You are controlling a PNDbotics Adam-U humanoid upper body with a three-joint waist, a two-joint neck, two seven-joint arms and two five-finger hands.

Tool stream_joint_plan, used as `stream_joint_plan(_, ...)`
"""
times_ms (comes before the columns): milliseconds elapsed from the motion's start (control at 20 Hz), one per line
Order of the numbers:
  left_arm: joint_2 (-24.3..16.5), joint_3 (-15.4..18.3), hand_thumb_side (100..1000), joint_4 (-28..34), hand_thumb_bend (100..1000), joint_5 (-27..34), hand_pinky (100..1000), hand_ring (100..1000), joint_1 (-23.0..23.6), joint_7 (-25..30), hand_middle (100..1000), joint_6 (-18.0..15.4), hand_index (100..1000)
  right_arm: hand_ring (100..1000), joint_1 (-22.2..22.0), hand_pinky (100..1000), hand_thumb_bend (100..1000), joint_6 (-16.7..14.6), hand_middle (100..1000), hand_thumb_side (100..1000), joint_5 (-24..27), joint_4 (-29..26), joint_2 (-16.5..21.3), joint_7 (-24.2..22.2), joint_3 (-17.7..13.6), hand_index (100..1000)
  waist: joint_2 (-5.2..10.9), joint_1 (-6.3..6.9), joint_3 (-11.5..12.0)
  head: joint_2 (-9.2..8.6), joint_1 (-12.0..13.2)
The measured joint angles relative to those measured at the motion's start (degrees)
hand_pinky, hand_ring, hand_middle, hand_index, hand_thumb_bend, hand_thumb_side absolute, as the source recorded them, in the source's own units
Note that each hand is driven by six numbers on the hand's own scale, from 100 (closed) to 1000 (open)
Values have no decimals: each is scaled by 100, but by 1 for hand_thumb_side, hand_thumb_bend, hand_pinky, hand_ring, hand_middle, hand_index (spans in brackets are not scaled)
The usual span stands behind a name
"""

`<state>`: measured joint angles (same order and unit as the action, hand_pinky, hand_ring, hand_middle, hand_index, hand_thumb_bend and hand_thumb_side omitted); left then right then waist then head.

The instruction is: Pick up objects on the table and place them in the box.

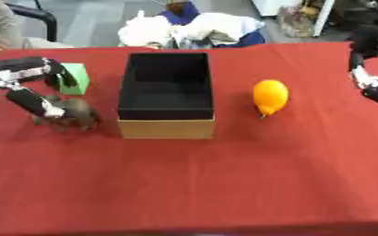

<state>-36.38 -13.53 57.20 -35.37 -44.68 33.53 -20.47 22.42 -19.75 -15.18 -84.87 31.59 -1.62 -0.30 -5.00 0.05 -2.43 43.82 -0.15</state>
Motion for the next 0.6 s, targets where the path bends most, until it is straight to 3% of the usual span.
stream_joint_plan(300, 216, 4, 390, -365, 599, -490, 680, 631, -125, -134, 660, -60, 777, 700, -1, 687, 100, -10, 673, 506, 6, 15, 0, -10, 0, 914, -10, -14, -12, 0, 0)
stream_joint_plan(600, 398, 49, 337, -653, 615, -1099, 629, 580, -185, -496, 598, -104, 733, 699, -1, 687, 100, -12, 673, 511, 16, 18, -2, -12, 0, 914, -22, -19, -32, 0, 1)
